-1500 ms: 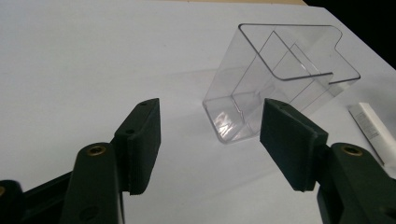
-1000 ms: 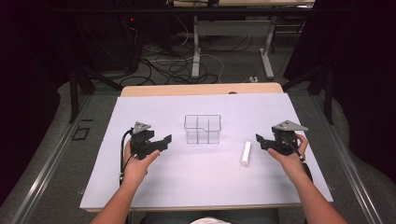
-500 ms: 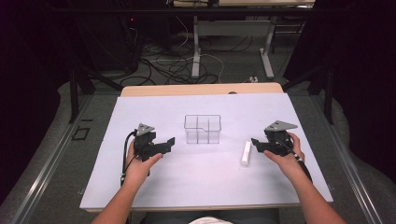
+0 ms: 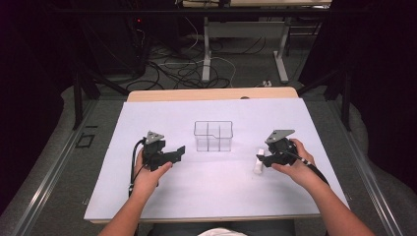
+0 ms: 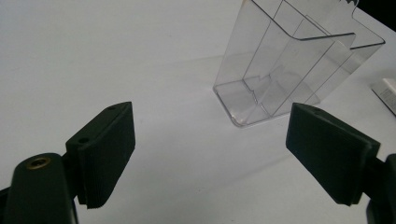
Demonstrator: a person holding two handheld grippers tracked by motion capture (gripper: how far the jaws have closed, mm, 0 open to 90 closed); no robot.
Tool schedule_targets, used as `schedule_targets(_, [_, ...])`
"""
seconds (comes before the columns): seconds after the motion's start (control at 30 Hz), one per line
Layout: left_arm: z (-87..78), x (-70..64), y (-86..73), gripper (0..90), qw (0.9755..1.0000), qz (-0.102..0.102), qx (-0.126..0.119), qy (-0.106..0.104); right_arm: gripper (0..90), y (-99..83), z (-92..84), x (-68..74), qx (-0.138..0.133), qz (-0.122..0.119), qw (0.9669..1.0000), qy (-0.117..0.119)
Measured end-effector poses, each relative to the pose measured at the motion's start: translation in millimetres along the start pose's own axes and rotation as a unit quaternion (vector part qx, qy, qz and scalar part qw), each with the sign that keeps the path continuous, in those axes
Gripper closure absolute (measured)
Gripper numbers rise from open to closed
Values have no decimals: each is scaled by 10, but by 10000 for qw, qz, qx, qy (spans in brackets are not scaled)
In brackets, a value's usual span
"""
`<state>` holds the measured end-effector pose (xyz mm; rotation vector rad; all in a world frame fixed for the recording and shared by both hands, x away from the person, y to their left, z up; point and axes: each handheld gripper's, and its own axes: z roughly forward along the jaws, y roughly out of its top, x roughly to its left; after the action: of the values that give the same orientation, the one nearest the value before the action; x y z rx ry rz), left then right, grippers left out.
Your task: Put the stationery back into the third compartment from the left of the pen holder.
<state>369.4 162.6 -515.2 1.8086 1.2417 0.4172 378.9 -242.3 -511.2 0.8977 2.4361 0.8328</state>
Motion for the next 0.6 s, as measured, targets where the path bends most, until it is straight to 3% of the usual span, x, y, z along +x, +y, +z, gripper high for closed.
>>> schedule_targets(0.07, [1,-9,-3,160,10000,15,11,-15,383,23,9,13,94,-282,9995,53])
schedule_targets(0.13, [2,-15,-3,163,10000,35,7,-24,383,50,16,26,154,-296,9994,86])
schedule_targets(0.2, [0,-14,-2,165,10000,29,10,-24,380,99,17,33,301,-613,9977,42])
schedule_targets(0.3, [-3,-15,-2,170,10000,17,26,-21,376,127,19,46,330,-688,9971,68])
schedule_targets(0.53, [-2,-86,11,194,9999,47,38,-118,368,132,7,70,125,-478,9987,133])
schedule_targets(0.6, [1,-103,16,195,9998,105,72,-121,367,139,11,66,116,-584,9982,65])
